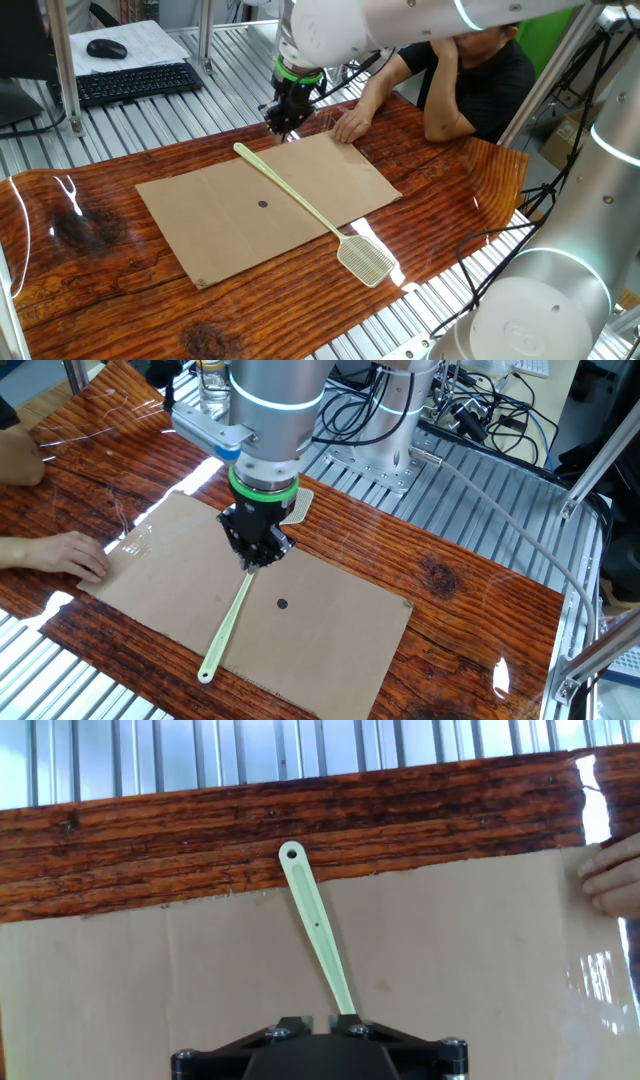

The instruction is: Swat with a flyswatter

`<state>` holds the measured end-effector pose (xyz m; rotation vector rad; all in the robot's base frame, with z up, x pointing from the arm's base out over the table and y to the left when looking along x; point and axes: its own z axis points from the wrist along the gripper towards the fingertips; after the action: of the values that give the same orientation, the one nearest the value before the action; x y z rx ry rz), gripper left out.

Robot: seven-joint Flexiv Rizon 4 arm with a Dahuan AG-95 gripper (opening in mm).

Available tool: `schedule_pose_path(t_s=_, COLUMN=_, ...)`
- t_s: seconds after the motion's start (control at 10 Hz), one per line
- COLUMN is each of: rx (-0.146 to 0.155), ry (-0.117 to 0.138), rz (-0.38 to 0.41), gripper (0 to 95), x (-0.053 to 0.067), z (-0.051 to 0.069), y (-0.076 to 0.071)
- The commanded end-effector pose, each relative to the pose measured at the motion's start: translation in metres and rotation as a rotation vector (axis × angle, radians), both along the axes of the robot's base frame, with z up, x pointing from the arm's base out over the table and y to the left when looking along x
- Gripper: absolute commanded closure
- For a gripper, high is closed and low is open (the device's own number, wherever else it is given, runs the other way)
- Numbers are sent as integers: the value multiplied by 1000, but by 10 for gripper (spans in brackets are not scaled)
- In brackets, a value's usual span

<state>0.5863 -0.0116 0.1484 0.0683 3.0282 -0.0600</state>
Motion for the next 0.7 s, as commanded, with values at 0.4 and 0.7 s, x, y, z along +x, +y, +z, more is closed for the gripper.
schedule_pose_path(t_s=0.4, rx=-13, ry=24, rz=45, gripper=570, x=16, z=-6, y=-5)
schedule_pose_path(t_s=0.7, rx=-10, ry=34, rz=58, gripper=570, x=24, z=-5, y=-10)
